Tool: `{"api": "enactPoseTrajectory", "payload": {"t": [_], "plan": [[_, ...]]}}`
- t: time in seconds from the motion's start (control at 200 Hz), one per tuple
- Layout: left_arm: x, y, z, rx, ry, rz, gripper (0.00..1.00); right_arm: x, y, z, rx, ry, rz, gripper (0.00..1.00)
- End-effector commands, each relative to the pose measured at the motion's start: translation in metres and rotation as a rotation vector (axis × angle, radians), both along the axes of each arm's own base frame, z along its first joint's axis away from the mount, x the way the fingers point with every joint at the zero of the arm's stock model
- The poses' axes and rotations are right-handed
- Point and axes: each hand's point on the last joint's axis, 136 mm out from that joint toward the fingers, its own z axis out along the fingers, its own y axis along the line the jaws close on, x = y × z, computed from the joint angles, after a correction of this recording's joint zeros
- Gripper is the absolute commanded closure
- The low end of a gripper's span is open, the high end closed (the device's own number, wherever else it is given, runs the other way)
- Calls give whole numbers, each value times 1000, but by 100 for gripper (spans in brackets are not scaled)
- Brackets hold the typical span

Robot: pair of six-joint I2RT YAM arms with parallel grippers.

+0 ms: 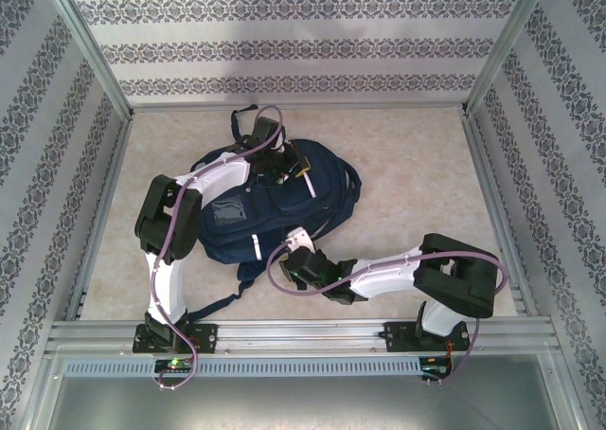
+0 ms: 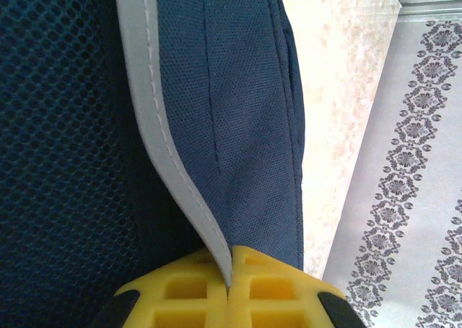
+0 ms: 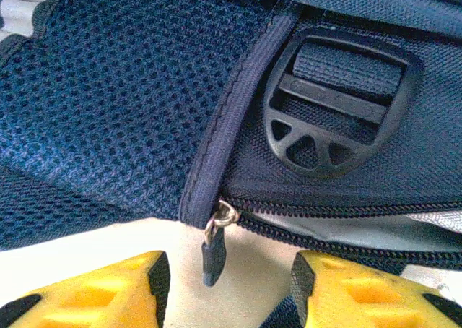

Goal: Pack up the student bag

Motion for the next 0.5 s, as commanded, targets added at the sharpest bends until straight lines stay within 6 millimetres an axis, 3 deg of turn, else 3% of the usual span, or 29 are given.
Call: {"api": "enactPoseTrajectory", "payload": {"t": [0.0, 0.215, 0.45, 0.495], "plan": [[12, 12, -1, -8, -13, 48, 100, 11, 1, -5, 19, 6, -52, 53], [13, 17, -2, -3, -11, 50, 100, 13, -1, -11, 13, 21, -68, 65], [13, 19, -3, 10, -12, 34, 100, 16, -5, -5, 23, 10, -61, 100], [13, 19, -3, 15, -8, 30, 100, 14, -3, -3, 24, 14, -38, 100]]}}
